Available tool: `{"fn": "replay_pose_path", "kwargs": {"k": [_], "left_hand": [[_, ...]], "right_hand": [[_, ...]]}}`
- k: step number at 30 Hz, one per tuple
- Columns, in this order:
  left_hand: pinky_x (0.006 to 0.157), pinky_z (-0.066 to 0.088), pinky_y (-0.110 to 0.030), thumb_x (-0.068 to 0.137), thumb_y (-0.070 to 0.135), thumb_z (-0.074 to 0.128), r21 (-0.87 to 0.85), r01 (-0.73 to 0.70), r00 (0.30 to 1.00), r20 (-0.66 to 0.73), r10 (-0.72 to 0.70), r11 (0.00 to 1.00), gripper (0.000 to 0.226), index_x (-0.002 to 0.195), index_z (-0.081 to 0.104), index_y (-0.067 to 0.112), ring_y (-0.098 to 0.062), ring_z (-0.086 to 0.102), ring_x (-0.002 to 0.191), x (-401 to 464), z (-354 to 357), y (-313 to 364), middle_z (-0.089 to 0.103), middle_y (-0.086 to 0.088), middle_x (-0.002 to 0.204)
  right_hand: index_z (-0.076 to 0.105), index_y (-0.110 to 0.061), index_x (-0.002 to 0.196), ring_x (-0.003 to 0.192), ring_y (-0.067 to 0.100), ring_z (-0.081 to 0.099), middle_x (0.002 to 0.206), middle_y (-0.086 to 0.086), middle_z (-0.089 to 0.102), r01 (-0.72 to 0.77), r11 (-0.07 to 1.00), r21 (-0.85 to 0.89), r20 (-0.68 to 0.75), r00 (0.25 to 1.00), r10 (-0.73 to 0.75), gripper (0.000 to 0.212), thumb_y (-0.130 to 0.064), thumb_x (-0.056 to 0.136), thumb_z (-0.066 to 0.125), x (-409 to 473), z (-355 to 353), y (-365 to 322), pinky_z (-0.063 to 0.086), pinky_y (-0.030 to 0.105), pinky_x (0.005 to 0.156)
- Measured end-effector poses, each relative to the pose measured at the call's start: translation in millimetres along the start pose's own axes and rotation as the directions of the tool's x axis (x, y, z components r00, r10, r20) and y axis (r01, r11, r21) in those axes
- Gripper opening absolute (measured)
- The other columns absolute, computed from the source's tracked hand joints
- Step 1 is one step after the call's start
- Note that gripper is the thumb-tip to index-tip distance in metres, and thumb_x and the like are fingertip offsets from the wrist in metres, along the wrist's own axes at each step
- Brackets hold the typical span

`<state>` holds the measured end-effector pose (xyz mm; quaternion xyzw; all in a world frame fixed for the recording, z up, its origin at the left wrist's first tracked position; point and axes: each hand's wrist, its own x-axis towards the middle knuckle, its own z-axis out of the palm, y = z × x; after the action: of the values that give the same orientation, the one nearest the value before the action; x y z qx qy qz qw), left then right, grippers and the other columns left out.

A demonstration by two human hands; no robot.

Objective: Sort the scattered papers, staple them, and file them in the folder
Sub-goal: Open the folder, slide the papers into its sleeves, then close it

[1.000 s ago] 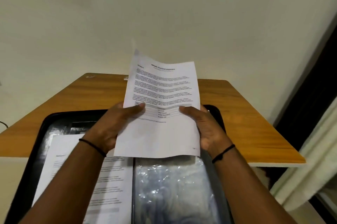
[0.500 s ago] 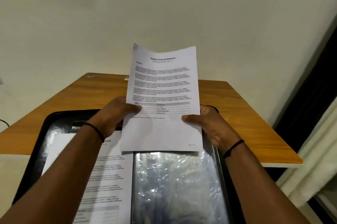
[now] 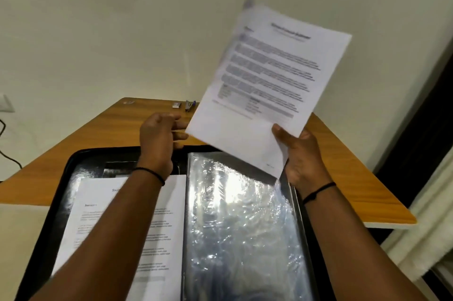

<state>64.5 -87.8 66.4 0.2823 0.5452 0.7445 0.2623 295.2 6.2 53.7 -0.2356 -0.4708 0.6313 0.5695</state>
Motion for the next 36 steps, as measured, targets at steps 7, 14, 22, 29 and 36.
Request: {"fn": "replay_pose_path", "kwargs": {"k": [7, 14, 22, 29, 36], "left_hand": [[0.081, 0.043, -0.039, 0.078, 0.035, 0.079, 0.704, -0.676, 0.701, 0.525, 0.482, 0.217, 0.019, 0.093, 0.075, 0.024, -0.022, 0.056, 0.093, -42, 22, -68, 0.066, 0.001, 0.097], [0.075, 0.038, -0.034, 0.071, 0.017, 0.082, 0.663, -0.711, 0.657, 0.506, 0.558, 0.235, 0.013, 0.071, 0.070, 0.022, -0.020, 0.058, 0.084, -40, 28, -75, 0.065, 0.007, 0.084], [0.079, 0.049, -0.038, 0.074, 0.034, 0.072, 0.568, -0.723, 0.690, 0.618, 0.376, 0.393, 0.033, 0.105, 0.068, 0.027, -0.006, 0.060, 0.077, -43, 39, -59, 0.066, 0.013, 0.076], [0.070, 0.050, -0.040, 0.071, 0.038, 0.074, 0.540, -0.718, 0.696, 0.553, 0.458, 0.439, 0.015, 0.084, 0.071, 0.031, -0.008, 0.058, 0.071, -46, 56, -61, 0.060, 0.012, 0.077], [0.078, 0.045, -0.042, 0.075, 0.025, 0.079, 0.494, -0.799, 0.598, 0.593, 0.540, 0.342, 0.022, 0.095, 0.072, 0.028, -0.017, 0.060, 0.084, -60, 58, -64, 0.064, 0.010, 0.087]], "right_hand": [[0.054, -0.009, 0.137, 0.122, 0.032, 0.060, 0.134, 0.015, 0.061, 0.078, 0.986, 0.146, -0.066, 0.995, -0.069, 0.046, 0.001, 0.092, 0.062, 14, 6, -4, 0.044, 0.060, 0.103], [0.057, -0.012, 0.133, 0.121, 0.031, 0.061, 0.132, 0.013, 0.063, 0.064, 0.991, 0.120, -0.068, 0.996, -0.056, 0.045, -0.003, 0.090, 0.066, 11, 19, 4, 0.046, 0.059, 0.102], [0.059, -0.011, 0.131, 0.117, 0.026, 0.064, 0.129, 0.011, 0.066, 0.112, 0.992, 0.062, -0.099, 0.989, -0.106, 0.041, -0.001, 0.091, 0.065, 18, 24, -11, 0.048, 0.053, 0.103], [0.063, -0.017, 0.119, 0.115, 0.023, 0.065, 0.124, 0.008, 0.068, 0.151, 0.988, 0.008, -0.066, 0.986, -0.150, 0.034, 0.000, 0.091, 0.066, 24, 41, -23, 0.050, 0.047, 0.102], [0.059, -0.011, 0.131, 0.114, 0.018, 0.066, 0.124, 0.004, 0.068, 0.178, 0.971, -0.157, -0.015, 0.983, -0.183, 0.040, -0.003, 0.092, 0.066, 18, 42, -22, 0.052, 0.038, 0.100]]}}
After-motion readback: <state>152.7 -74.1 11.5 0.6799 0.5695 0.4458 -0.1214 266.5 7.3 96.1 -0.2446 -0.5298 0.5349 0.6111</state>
